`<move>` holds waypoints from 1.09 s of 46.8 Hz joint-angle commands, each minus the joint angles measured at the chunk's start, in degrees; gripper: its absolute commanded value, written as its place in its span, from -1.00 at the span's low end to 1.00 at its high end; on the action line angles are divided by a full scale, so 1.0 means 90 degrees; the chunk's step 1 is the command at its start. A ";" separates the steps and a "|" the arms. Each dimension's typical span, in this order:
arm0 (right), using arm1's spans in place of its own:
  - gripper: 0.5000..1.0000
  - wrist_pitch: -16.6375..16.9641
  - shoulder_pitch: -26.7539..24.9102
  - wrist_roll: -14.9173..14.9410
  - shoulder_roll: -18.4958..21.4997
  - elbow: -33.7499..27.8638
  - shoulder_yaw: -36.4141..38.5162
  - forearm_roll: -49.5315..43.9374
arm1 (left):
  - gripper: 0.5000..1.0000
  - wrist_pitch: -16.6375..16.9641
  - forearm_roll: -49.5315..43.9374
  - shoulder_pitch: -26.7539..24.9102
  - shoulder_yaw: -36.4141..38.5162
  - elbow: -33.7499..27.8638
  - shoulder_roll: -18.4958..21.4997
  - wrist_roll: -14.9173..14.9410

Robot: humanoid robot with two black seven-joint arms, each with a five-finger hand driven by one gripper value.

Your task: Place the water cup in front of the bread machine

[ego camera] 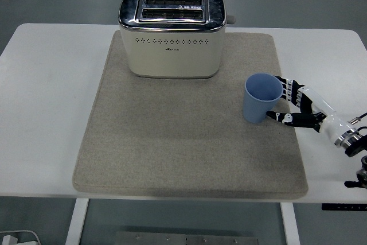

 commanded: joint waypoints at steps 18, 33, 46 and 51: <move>0.68 0.0078 0.0023 -0.0001 0.0226 0.0086 0.0001 0.0026 | 1.00 -0.0010 0.0000 0.0000 -0.0001 0.0000 0.0000 0.0000; 0.68 0.0439 0.0024 0.0009 0.0226 0.0134 0.0010 0.0016 | 1.00 -0.0009 0.0000 0.0000 -0.0001 0.0000 0.0000 0.0000; 0.68 0.0449 0.0287 -0.0001 0.0255 0.0125 0.0001 0.0016 | 1.00 -0.0009 0.0000 0.0000 -0.0001 0.0000 0.0000 0.0000; 0.68 0.0449 0.0346 -0.0001 0.0255 0.0125 -0.0009 0.0016 | 1.00 0.0000 0.0000 0.0000 -0.0001 0.0000 0.0000 0.0000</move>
